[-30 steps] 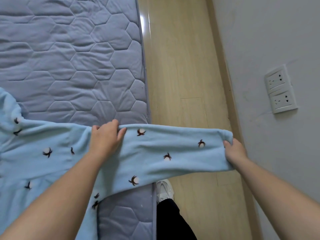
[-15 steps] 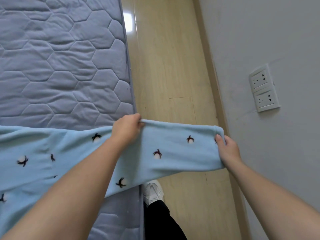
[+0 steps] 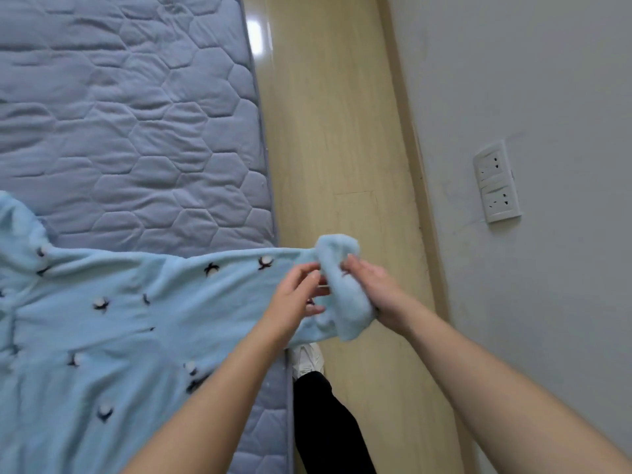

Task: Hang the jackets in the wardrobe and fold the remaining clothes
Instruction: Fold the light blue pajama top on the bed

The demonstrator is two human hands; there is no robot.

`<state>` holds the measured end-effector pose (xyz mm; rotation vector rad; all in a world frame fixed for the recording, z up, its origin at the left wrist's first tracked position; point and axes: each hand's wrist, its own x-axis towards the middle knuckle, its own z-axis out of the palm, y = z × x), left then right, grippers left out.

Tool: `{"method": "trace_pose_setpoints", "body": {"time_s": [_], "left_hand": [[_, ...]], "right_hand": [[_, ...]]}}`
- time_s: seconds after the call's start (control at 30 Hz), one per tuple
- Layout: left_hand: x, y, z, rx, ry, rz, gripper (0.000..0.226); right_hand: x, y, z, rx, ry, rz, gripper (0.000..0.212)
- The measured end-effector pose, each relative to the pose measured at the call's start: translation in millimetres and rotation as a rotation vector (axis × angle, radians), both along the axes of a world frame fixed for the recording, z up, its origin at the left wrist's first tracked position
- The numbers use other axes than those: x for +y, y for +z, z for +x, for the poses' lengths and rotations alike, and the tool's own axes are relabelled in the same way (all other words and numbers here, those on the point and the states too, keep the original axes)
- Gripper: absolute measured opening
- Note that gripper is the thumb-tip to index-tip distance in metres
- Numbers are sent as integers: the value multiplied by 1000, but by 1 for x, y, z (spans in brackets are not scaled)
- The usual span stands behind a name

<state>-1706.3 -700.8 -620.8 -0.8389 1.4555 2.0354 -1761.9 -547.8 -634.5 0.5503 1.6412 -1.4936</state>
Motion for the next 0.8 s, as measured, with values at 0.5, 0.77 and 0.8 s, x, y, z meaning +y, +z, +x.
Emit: {"method": "trace_pose_setpoints", "body": {"time_s": [0.5,0.77,0.8], "left_hand": [[-295,100,415,-679,776,-889,36],[-251,15,449,-531,502,-559,8],[-234,1,432,-502,554,-415,13]], "right_hand": [[-302,71,252,-58,629,-34,40],[-311,22,261,288,1002,376,19],[-311,18,244,342,1032,420,16]]}}
